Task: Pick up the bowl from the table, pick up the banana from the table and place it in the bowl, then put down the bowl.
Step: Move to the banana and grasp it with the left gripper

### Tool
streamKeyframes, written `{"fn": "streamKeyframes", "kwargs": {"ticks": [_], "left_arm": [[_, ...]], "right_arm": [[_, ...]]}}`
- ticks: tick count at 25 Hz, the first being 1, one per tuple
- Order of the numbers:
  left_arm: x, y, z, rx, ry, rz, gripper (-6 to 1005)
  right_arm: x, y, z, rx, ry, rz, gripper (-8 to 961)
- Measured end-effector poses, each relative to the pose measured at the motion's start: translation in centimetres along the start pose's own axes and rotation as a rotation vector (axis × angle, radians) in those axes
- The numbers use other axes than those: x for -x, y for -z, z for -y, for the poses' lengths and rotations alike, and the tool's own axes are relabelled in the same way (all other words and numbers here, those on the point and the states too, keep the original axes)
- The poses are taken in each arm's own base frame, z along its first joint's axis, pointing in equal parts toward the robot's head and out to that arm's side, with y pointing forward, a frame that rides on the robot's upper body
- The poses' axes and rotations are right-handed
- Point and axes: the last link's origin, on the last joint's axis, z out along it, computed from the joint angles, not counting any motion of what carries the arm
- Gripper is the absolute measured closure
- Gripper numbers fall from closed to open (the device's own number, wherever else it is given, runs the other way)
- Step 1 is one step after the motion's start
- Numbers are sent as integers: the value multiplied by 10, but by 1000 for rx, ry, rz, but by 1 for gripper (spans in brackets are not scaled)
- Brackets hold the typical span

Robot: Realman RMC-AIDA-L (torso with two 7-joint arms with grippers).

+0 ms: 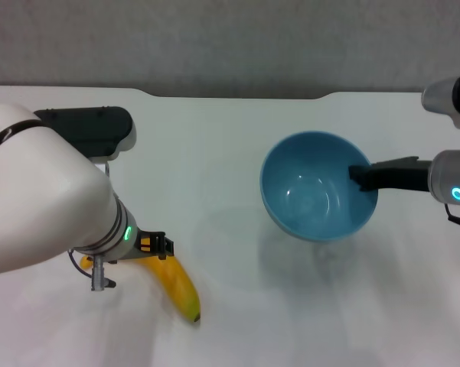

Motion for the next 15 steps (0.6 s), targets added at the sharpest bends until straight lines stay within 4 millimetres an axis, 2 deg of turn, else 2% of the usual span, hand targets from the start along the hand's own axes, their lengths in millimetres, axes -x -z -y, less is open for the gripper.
{"fn": "streamKeyframes", "kwargs": {"ticks": [7,15], "left_arm": [[9,-14,-8,118,59,52,205],[11,-18,-13,171,62,40,205]], "right_arm": [[4,4,3,-16,15,3,908],[13,6,0,-36,40,6,907]]}}
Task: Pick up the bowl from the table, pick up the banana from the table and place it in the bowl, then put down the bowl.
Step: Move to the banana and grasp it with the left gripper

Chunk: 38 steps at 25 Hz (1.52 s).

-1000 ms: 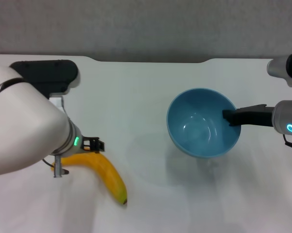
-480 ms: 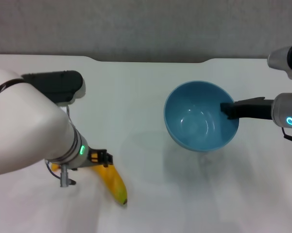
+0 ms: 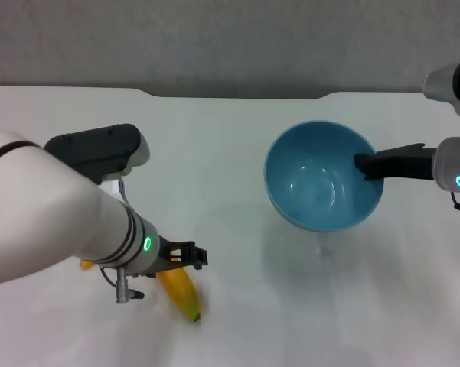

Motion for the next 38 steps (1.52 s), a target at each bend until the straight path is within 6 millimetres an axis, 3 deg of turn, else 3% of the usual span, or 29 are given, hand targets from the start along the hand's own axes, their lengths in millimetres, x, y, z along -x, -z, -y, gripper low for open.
{"fn": "streamKeyframes", "kwargs": {"ticks": [9,20,38], "left_arm": [[1,-13,10,-5,27,-1,206],[-1,-17,7,37,29,-19,207],[1,-27,20,34,66,-14,208]], "right_arm": [[5,2,-3,7,12,13,905],[6,2,-4,6,16,14,904],[9,4,-7,17,25,19,901]]}}
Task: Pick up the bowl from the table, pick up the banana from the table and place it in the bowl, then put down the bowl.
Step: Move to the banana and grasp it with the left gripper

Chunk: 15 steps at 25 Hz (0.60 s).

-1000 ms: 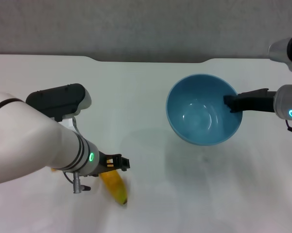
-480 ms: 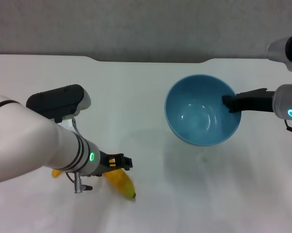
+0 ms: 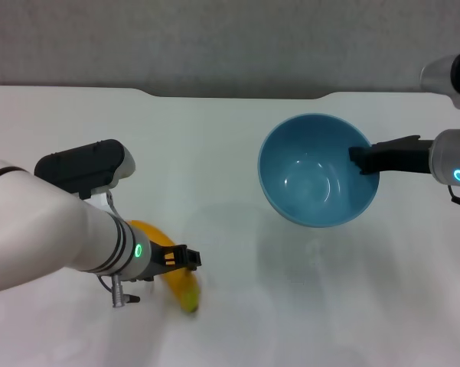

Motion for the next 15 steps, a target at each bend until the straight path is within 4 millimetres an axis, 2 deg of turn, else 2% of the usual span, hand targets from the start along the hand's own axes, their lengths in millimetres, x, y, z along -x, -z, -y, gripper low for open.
{"fn": "streamKeyframes", "kwargs": {"ticks": [15], "left_arm": [[-4,0,8,-43,-53,-22,209]], "right_arm": [[-2,1,1,-2,-5,-2,899]]}}
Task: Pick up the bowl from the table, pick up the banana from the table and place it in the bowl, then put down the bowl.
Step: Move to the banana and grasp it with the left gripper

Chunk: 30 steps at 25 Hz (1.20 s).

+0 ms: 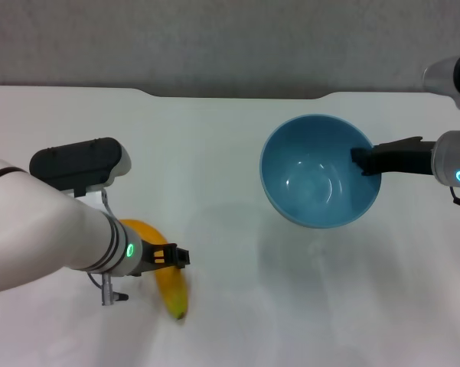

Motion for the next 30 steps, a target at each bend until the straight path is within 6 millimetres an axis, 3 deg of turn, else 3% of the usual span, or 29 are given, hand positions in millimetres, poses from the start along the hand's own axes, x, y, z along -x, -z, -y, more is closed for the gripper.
{"fn": "streamKeyframes", "kwargs": {"ticks": [21,27,30], "left_arm": [[-1,-2,12,-51,-58,-10,211],[-1,-2,13,-54,-65,-9,316],[-1,-3,13,-53,-65,-12,433]], "right_arm": [[-1,-1,-1,2,2,-5,896],[-3,-1,0,1,0,-8,895],[-3,-1,0,0,-1,-8,894]]}}
